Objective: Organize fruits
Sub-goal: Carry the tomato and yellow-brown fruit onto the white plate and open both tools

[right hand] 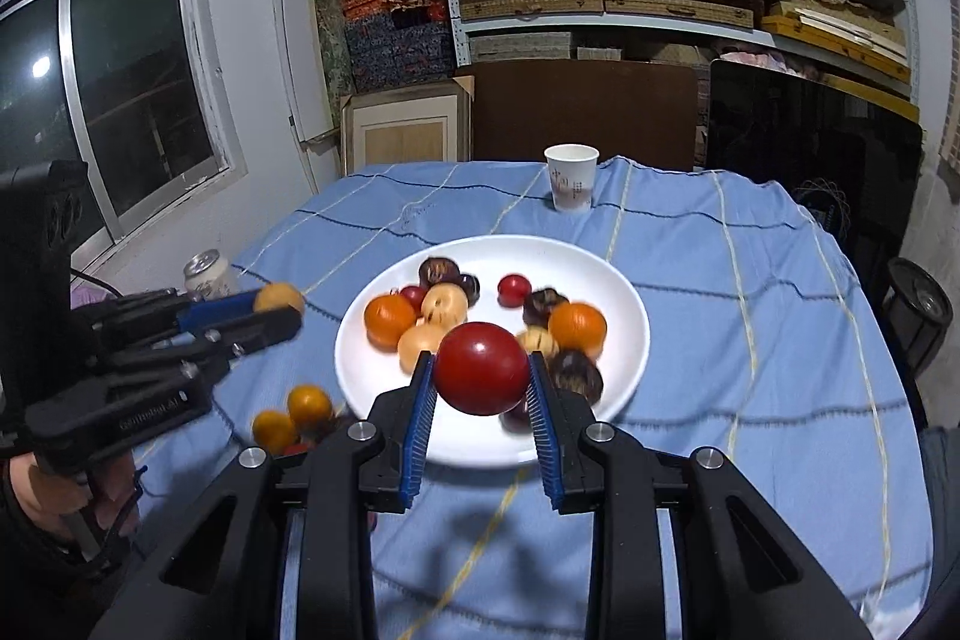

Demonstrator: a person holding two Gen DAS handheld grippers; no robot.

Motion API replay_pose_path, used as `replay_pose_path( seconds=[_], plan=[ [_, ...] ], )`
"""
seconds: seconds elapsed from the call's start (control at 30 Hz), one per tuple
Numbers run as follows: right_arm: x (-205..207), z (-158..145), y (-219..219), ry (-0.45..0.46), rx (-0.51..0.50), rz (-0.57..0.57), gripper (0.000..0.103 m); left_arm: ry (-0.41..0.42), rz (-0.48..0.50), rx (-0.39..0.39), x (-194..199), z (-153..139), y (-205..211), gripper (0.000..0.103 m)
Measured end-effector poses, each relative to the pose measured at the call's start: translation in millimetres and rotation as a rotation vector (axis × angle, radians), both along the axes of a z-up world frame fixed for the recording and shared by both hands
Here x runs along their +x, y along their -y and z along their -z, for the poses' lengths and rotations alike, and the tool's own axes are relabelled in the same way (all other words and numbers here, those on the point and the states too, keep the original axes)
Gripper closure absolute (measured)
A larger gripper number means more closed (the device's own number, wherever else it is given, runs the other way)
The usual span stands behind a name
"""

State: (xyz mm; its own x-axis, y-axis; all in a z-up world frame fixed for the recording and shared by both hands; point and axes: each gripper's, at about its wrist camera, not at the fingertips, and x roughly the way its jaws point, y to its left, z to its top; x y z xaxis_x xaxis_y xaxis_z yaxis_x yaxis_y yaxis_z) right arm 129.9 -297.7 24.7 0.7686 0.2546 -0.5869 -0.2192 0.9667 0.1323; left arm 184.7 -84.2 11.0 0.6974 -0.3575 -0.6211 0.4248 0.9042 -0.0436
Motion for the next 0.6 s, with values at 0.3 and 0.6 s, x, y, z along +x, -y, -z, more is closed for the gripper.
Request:
replay_pose_path(
  seconds=[0.3,0.6],
  plan=[
    [98,26,-9,-0.098,-0.011,-0.038,0.072,-0.140,0.015,0.027,61,43,28,0.078],
    [79,17,-9,-0.063,-0.036,-0.004,0.043,-0.144,-0.005,-0.024,51,35,2,0.044]
  ],
)
